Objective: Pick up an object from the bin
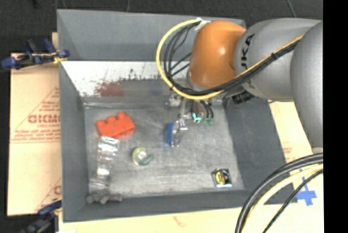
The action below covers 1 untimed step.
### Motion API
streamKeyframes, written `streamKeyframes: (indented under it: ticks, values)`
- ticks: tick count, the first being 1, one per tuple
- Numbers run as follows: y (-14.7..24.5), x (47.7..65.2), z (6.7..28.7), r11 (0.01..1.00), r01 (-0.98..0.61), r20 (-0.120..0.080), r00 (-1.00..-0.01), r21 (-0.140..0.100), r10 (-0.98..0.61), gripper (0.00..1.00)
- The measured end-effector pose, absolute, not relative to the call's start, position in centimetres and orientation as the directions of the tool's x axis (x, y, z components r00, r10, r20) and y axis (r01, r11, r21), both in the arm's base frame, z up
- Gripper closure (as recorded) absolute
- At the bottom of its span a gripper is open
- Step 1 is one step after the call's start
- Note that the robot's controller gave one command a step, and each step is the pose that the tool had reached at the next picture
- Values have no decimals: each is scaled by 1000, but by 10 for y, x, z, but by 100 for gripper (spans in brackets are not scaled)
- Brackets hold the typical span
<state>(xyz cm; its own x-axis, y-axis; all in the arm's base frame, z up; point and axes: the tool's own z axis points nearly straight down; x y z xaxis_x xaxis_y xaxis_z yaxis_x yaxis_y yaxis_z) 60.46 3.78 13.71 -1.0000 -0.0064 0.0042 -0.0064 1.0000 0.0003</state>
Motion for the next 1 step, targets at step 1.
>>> streamKeyframes:
  ticks: [1]
  values:
    - [7, 608, 74, 858, -514, -11, -858, -4, -514, 0]
